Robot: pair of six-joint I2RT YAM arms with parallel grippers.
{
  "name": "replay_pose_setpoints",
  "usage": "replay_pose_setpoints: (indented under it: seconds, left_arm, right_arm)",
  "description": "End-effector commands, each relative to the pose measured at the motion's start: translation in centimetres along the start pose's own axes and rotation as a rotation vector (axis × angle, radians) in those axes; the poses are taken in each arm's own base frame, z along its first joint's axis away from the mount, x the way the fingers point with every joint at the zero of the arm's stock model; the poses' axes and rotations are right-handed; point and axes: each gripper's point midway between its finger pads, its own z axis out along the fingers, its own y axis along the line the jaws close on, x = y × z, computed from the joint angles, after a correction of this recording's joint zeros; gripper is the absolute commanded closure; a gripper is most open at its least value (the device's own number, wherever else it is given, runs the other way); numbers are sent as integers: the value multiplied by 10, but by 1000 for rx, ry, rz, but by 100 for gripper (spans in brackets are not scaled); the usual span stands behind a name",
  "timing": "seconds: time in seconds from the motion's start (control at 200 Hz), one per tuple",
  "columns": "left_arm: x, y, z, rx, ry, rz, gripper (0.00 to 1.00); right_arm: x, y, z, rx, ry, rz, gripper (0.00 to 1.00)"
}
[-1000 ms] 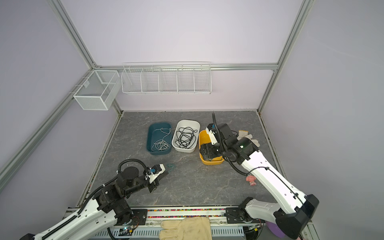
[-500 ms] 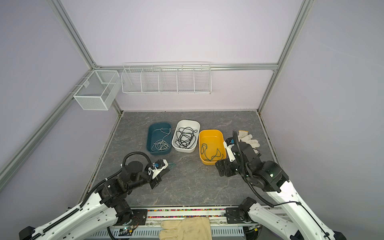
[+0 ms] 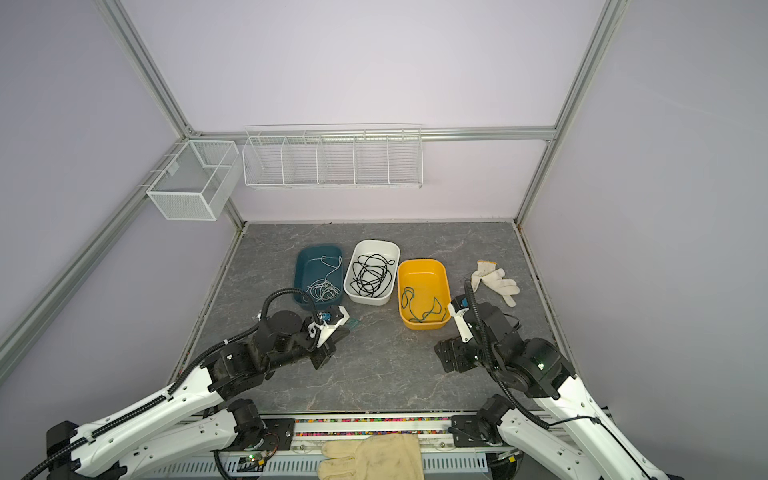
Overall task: Untangle the cables
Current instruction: 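Carry the green cable with the left gripper over the yellow tub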
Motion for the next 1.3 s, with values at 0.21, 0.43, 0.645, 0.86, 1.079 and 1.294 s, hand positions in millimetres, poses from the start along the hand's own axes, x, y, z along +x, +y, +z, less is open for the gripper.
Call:
replay_pose_setpoints:
  seconds: [0.21, 0.43, 0.645, 0.86, 1.079, 1.294]
  left_arm:
    - [-59, -9, 6, 5, -50, -17, 100]
    - [-110, -15, 29, 58, -100, -15, 100]
    - [-137, -22, 77, 101, -58, 20, 100]
    - [-152, -29, 127, 141, -47, 4, 100]
    - [-154, -30, 174, 174, -27, -33, 100]
    - [-136, -24, 214, 185, 9, -87, 100]
  right_arm:
    - [3, -3, -3, -41, -149, 18, 12]
    - [4, -4, -2, -40, -160, 25, 12]
    - [5, -5, 0, -39, -165, 31, 12]
    - [4, -9, -4, -29, -202, 39, 12]
    - [3, -13, -10, -23, -248, 45, 12]
    - [2, -15, -15, -20, -285, 51, 12]
